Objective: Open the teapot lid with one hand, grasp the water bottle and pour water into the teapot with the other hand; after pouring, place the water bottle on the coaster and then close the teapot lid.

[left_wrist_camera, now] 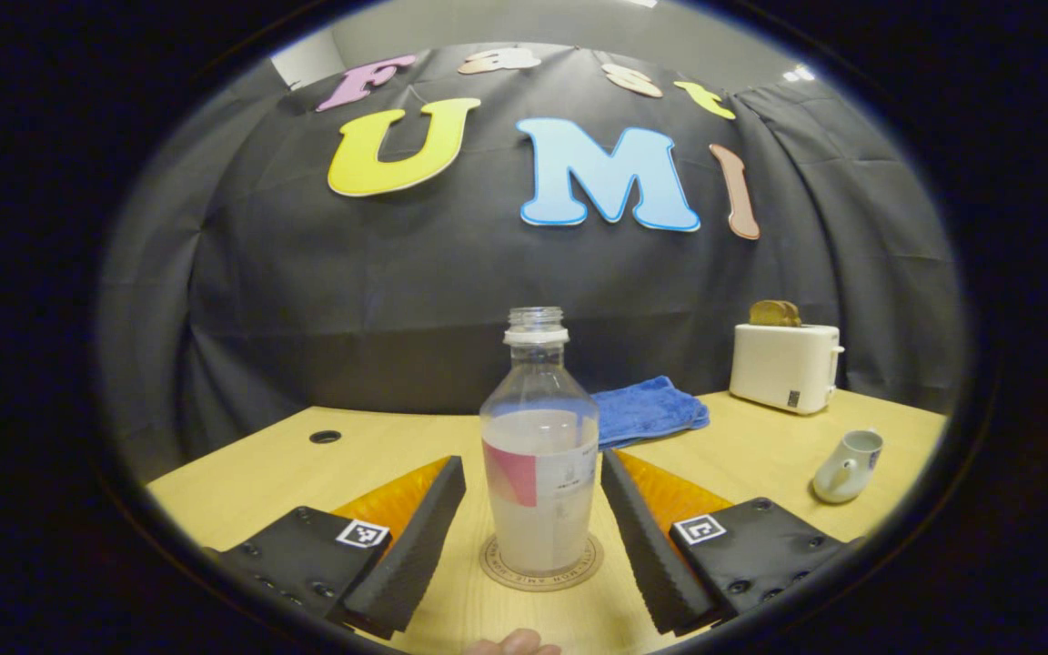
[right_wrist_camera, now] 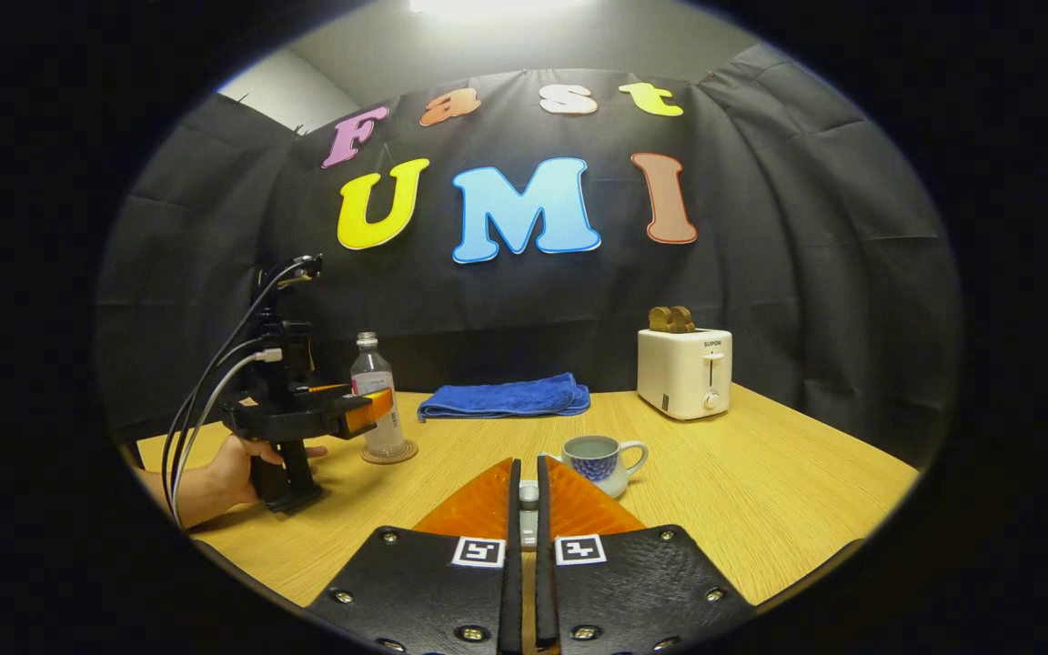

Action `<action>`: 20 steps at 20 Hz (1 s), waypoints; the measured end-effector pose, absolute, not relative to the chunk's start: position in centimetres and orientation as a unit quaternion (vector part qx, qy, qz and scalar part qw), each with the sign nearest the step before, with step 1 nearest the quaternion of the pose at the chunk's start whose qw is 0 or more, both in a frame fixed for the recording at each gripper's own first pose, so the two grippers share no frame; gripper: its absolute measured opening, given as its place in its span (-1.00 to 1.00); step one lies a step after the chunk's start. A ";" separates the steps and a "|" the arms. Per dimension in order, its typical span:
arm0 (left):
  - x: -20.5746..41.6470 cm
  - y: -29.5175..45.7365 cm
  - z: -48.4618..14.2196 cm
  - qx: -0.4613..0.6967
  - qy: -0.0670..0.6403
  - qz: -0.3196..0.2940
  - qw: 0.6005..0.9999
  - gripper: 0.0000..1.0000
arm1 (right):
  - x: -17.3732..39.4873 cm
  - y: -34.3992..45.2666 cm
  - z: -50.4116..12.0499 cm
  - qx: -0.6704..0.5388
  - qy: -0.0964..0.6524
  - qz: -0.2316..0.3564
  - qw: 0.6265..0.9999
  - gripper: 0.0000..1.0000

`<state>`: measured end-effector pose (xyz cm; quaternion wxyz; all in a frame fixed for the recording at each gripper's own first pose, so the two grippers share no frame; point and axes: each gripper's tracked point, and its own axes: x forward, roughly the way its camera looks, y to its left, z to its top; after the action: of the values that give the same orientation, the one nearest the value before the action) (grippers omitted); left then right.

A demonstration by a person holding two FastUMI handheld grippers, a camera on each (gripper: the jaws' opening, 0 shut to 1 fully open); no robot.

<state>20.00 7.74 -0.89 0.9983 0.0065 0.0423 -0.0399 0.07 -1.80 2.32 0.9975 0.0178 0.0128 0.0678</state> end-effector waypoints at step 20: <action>5.4 5.8 3.2 0.015 0.002 -0.056 0.998 1.00 | 14.7 -6.2 1.9 -0.036 0.005 -0.010 0.999 -0.89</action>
<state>5.42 5.80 3.16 0.9983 0.0150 0.0023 -0.0556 14.70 -6.18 1.92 0.9993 -0.0364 0.0048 -0.0100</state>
